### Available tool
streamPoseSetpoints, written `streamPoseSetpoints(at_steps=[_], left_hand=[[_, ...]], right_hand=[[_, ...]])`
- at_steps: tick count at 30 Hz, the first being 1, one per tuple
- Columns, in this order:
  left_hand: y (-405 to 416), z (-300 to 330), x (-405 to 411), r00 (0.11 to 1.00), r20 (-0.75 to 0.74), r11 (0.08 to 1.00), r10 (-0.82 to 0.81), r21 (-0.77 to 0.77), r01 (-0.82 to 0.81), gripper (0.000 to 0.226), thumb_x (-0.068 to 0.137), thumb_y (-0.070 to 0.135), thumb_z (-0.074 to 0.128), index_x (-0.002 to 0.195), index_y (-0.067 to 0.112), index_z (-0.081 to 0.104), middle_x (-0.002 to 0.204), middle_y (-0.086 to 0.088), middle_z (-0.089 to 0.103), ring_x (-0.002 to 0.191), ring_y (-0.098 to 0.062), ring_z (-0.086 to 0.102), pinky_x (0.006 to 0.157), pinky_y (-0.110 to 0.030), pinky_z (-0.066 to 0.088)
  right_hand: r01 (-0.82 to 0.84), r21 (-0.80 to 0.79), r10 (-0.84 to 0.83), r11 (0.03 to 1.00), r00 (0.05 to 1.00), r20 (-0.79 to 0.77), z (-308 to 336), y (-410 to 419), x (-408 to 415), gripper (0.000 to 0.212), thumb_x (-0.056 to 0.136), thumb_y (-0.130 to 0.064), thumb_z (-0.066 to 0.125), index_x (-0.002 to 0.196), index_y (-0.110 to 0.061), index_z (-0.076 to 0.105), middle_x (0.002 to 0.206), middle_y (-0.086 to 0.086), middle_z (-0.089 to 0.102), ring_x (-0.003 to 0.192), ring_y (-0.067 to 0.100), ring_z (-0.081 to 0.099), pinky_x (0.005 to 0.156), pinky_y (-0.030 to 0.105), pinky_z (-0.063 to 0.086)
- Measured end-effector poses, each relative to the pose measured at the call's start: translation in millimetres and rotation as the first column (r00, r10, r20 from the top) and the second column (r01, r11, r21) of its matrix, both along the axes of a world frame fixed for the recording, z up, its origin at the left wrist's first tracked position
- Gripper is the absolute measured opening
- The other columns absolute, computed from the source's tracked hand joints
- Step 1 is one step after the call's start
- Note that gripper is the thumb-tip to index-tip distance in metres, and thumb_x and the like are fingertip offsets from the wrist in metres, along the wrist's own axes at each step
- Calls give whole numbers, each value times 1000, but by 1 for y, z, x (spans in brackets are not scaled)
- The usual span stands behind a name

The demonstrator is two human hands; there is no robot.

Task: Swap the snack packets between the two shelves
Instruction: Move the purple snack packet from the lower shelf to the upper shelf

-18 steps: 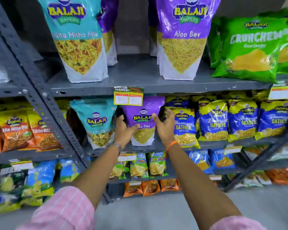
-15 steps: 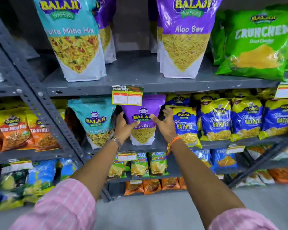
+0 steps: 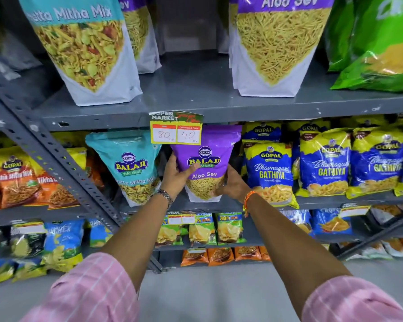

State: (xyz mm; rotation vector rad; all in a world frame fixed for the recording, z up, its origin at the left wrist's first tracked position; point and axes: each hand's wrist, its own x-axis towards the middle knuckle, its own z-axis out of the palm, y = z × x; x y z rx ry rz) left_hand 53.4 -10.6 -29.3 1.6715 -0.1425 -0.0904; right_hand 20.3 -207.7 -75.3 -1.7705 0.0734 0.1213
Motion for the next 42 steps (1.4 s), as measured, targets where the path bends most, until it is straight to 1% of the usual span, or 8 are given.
streamPoseSetpoints(at_steps=[3,7,13,20,24,29,35,42], left_hand=[[3,-4,-3,1000,13,1000,8,-24,-7,45,89,4,71,129,17,54,116,1,72,96,3,72,87,-26,61],[7,-4,-23,1000,23,997,5,-83,-3,47,91,7,69,133,21,53,125,-2,69,104,-2,71,92,-30,60],[9,-7,-91,1000,10,988,10,-152,-8,42,92,11,70,131,19,58,124,-2,73,111,-8,72,94,-35,60],[29,16,-165,1000,5,985,20,-169,-19,40,85,14,74,123,23,63,115,4,79,107,-18,75,85,-35,63],[36,67,-174,992,124,986,4,-164,16,37,82,11,75,117,17,65,107,3,81,95,-14,78,71,-25,62],[37,156,-158,943,327,984,65,-178,-7,37,73,33,88,105,29,69,99,3,81,88,-16,77,73,-34,63],[36,269,-115,821,555,978,131,-210,-15,36,84,25,79,117,26,65,111,6,77,98,-10,74,88,-38,62],[31,341,-54,769,625,991,136,-70,-118,48,77,54,72,118,30,63,112,6,77,103,-21,74,94,-50,58]], right_hand=[[27,12,-28,1000,999,19,-16,5,2,104,44,-13,96,135,-12,48,128,15,68,122,27,64,100,53,54],[89,2,-89,996,996,27,-3,11,-24,92,51,9,91,133,-3,50,119,7,67,102,-6,66,86,18,56],[146,14,-146,989,989,1,5,23,-88,81,52,18,87,121,-10,56,107,-9,68,93,-11,64,84,18,59],[140,-92,-135,986,989,61,13,28,-157,80,43,11,85,109,-30,65,106,-9,77,108,15,70,84,26,60],[122,-86,-112,989,987,119,71,31,-179,80,41,0,93,108,-35,67,108,-5,78,106,17,71,90,42,60],[96,-47,-82,994,968,238,170,35,-179,72,49,16,89,108,-14,61,89,-18,79,81,-2,73,65,13,55],[84,-36,-59,996,889,454,278,33,-143,82,58,13,87,127,-12,52,104,-7,79,97,6,73,77,19,57],[129,-24,-95,991,832,547,336,36,-77,73,64,14,83,126,1,47,107,6,71,89,1,71,76,16,57]])
